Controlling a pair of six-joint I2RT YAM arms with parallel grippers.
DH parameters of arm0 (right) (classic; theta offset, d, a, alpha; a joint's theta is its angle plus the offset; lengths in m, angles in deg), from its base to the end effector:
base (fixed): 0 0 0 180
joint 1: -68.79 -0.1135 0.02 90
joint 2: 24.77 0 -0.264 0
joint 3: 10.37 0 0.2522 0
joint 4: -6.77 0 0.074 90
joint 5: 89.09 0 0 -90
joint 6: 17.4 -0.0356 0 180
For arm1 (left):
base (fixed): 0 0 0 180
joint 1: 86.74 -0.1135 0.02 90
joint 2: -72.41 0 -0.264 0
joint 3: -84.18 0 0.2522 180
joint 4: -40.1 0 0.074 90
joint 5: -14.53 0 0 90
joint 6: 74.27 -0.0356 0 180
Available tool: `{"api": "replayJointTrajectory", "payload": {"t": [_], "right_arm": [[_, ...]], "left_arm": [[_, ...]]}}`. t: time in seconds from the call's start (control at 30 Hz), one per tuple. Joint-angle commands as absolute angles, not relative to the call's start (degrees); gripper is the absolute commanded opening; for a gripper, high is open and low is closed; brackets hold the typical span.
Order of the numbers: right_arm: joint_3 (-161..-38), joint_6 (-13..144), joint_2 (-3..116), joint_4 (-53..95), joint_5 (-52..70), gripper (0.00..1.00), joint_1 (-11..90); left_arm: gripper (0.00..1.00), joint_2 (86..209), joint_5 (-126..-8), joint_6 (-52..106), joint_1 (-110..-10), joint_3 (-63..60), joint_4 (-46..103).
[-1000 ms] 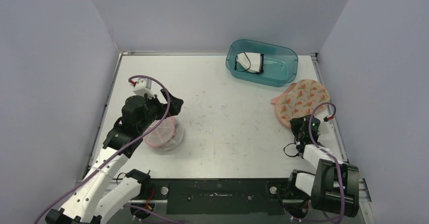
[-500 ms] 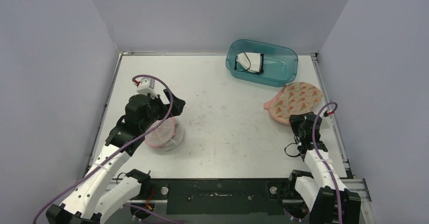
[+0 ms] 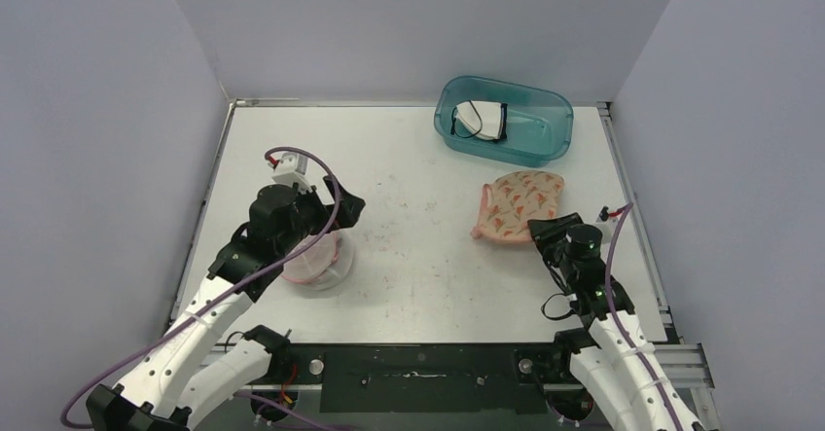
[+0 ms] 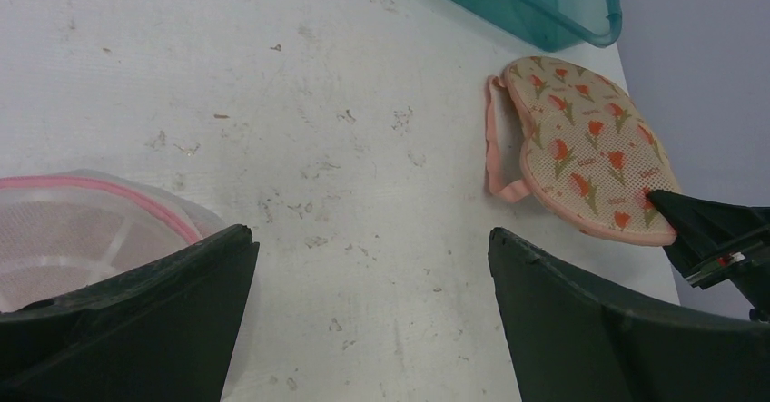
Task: Unzip the laundry bag and remove the bra
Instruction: Move the laundry bag to the corner of the board.
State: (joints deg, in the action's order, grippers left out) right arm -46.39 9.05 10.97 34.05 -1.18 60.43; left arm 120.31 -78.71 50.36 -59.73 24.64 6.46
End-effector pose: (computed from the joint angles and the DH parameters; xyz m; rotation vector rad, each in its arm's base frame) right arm 0.1541 0.0213 0.2192 1.0054 1.8723 0.7332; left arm 0.1716 -0.0852 0.3192 -0.1719 2.0041 -0.6462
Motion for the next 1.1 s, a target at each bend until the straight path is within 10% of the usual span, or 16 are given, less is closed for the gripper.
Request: {"api": "replayJointTrajectory", "payload": {"t": [0.0, 0.47, 0.73, 1.07], "right_arm": [[-46.06, 2.69, 6.29, 36.0, -3.48, 0.05, 53.52], [-41.0, -4.1, 24.86, 18.23, -21.43, 0.09, 24.09], [-44.94, 6.1, 30.64, 18.56, -19.84, 0.76, 23.17], [-52.58, 26.89, 27.6, 28.22, -13.17, 0.94, 34.33]], "left_arm": [[1.0, 117.44, -77.12, 56.37, -58.07, 28.97, 9.22], [0.96, 116.55, -97.21, 78.64, -29.23, 45.72, 22.93], [0.96, 124.57, -99.81, 80.56, -25.5, 46.61, 28.55], [0.96, 125.65, -99.71, 80.61, -24.73, 47.95, 29.16]]}}
